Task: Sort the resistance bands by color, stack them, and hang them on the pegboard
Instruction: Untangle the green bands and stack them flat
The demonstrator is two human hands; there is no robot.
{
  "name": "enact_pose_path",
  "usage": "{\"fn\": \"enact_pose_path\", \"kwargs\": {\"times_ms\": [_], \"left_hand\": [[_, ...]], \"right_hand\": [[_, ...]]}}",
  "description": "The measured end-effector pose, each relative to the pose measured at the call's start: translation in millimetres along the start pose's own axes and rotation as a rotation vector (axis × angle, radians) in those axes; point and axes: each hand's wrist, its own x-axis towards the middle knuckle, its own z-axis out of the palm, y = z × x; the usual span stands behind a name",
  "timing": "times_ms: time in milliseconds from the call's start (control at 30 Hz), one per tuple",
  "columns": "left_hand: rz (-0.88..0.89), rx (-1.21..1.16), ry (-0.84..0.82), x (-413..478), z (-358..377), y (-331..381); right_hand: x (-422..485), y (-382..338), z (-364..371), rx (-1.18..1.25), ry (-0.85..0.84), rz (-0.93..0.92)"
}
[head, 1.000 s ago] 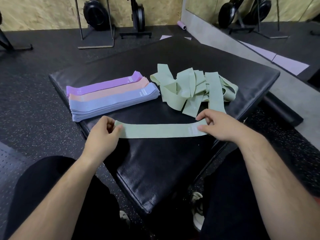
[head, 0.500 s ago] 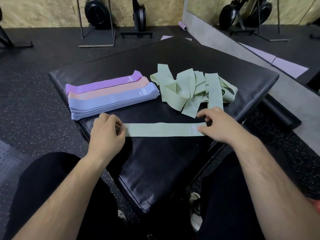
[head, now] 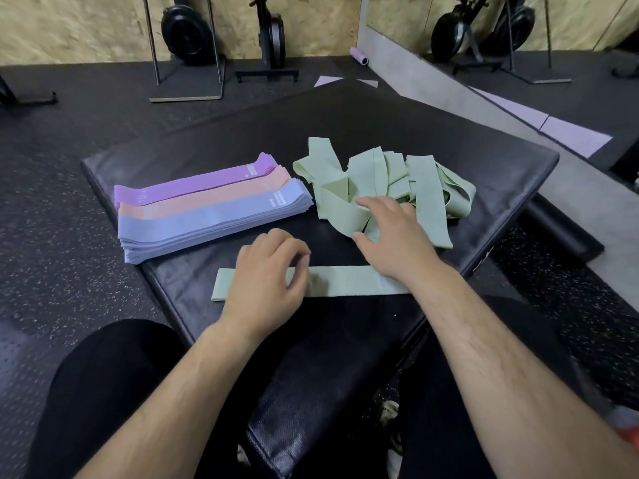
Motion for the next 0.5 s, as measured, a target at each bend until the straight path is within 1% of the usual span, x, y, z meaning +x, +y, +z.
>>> {"fn": "enact_pose_path", "kwargs": {"times_ms": [133,267,333,400,500], "left_hand": [[-0.002,-0.046,-0.018,3.2,7.0,1.3],[-0.007,-0.111,-0.021,6.8,10.5,2.1],[-0.016,-0.171,-0.014,6.5,10.4,3.6],[-0.015,-0.224,-0.012,5.1,10.5,4.9],[-0.01,-0.263,-0.032,3.3,11.9,8.5]], "right_hand": [[5.7,1.7,1.5,-0.019,0.016,-0.017],[-7.4,-5.9,-14.6,0.124,0.014,-0.109],[-18.7,-8.2,-21.8,0.114,-0.007,-0.134],[-30.1,-10.0,-28.2,0.085,-0.031,-0.109],[-39.0,-10.6,-32.6,0.144,-0.089,-0.012]]}}
